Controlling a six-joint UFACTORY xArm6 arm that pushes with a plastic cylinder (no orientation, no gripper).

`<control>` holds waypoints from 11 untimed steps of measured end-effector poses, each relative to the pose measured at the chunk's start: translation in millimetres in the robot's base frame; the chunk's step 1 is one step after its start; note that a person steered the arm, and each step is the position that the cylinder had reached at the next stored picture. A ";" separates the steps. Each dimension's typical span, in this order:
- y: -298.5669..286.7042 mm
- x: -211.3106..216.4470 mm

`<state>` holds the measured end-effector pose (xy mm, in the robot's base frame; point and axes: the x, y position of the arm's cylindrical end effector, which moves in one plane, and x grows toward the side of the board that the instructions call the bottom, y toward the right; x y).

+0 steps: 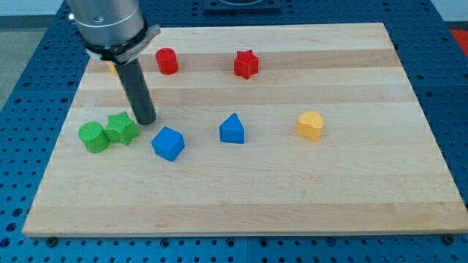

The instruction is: Move the blue cube to the blue triangle

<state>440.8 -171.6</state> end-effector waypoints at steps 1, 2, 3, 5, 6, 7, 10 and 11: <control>-26.7 18.5; -26.6 20.5; -5.5 22.8; -5.0 65.8; -4.9 73.8; 4.1 85.2; 84.2 32.9; 102.1 33.6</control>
